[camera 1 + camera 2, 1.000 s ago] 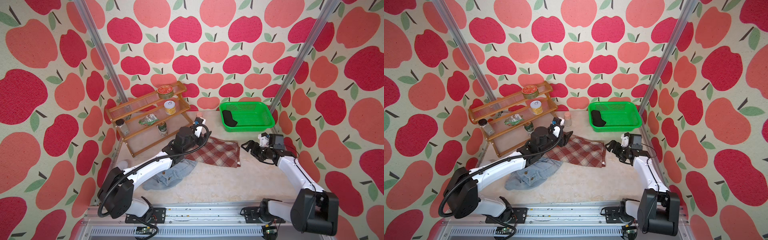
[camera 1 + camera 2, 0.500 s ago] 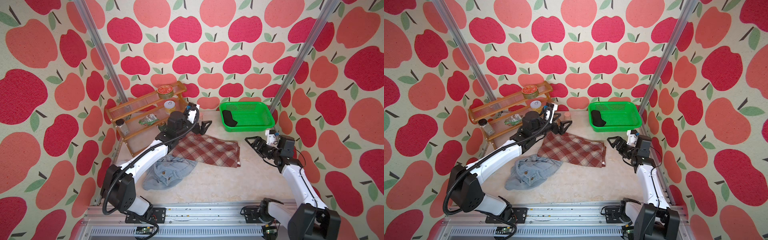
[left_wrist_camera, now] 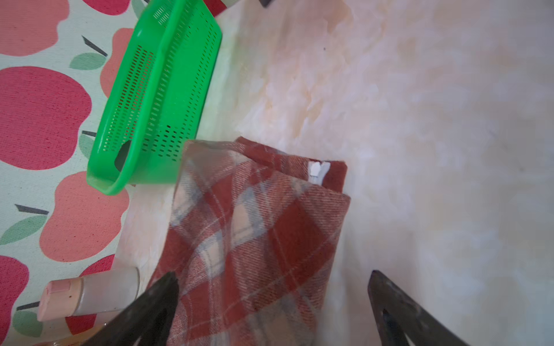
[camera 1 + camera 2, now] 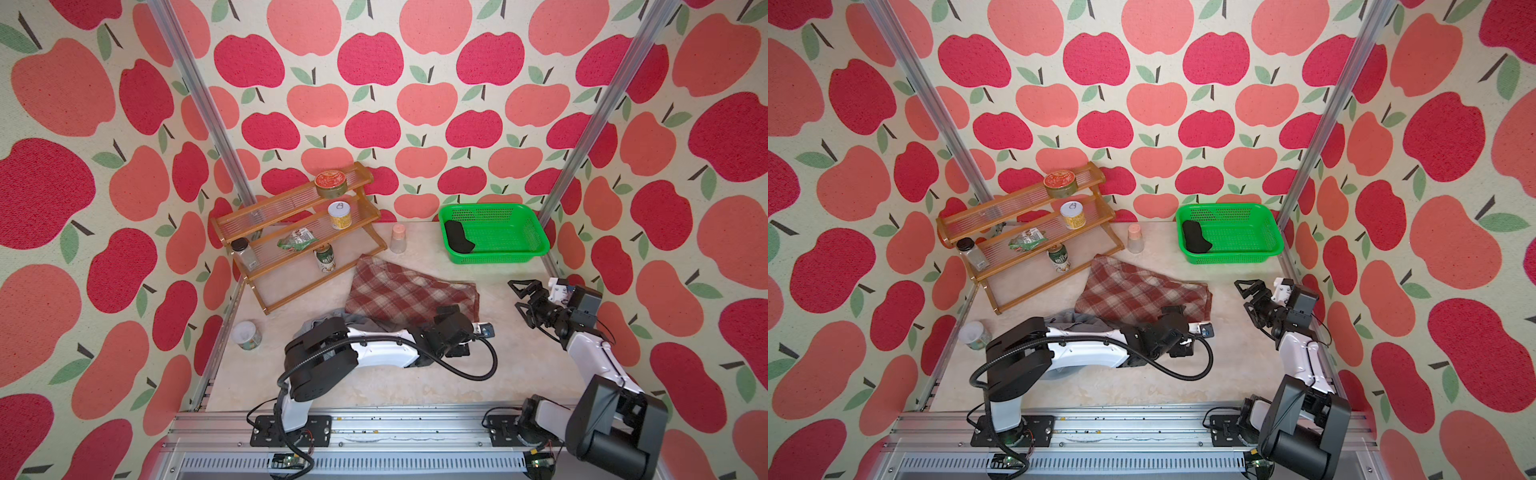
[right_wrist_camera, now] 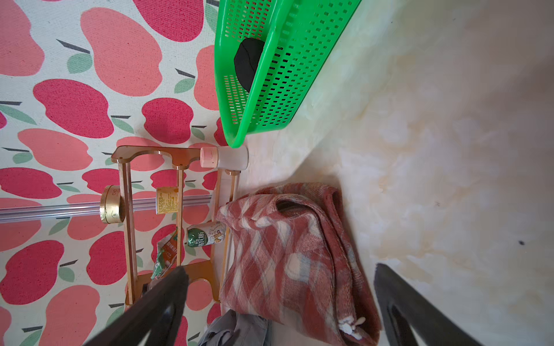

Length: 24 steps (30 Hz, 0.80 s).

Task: Roll up the skirts
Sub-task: Roll the skirt at the center of the board.

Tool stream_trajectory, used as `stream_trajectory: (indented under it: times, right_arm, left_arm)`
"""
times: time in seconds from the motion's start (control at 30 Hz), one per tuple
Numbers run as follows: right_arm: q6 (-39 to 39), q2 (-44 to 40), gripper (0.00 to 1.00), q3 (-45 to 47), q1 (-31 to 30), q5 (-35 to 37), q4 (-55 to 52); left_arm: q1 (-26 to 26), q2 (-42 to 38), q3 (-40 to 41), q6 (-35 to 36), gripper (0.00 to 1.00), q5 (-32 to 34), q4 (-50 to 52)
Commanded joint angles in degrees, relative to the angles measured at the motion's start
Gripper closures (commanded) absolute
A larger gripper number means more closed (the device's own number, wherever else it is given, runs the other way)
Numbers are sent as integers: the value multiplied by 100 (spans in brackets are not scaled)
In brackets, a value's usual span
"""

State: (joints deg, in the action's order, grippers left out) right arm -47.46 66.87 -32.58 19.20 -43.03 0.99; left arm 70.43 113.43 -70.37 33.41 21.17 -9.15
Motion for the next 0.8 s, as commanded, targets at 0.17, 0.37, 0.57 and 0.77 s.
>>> stream_trajectory:
  times: [0.17,0.37,0.57,0.77]
  right_arm:
    - [123,-60,1,-205,49,-38,-177]
    - [157,-177,1,-161,43,2,-311]
    - [390,-388,1,-257,55,121,-678]
    - [395,-412,1,-233,54,172,-697]
  left_arm:
    - [146,698,-638,119,2,937,102]
    - [135,1154,-903,260,16,1115,102]
    - [137,1578,-1187,279,19,1126,197]
    - [137,2073,-1626,188,44,1195,478]
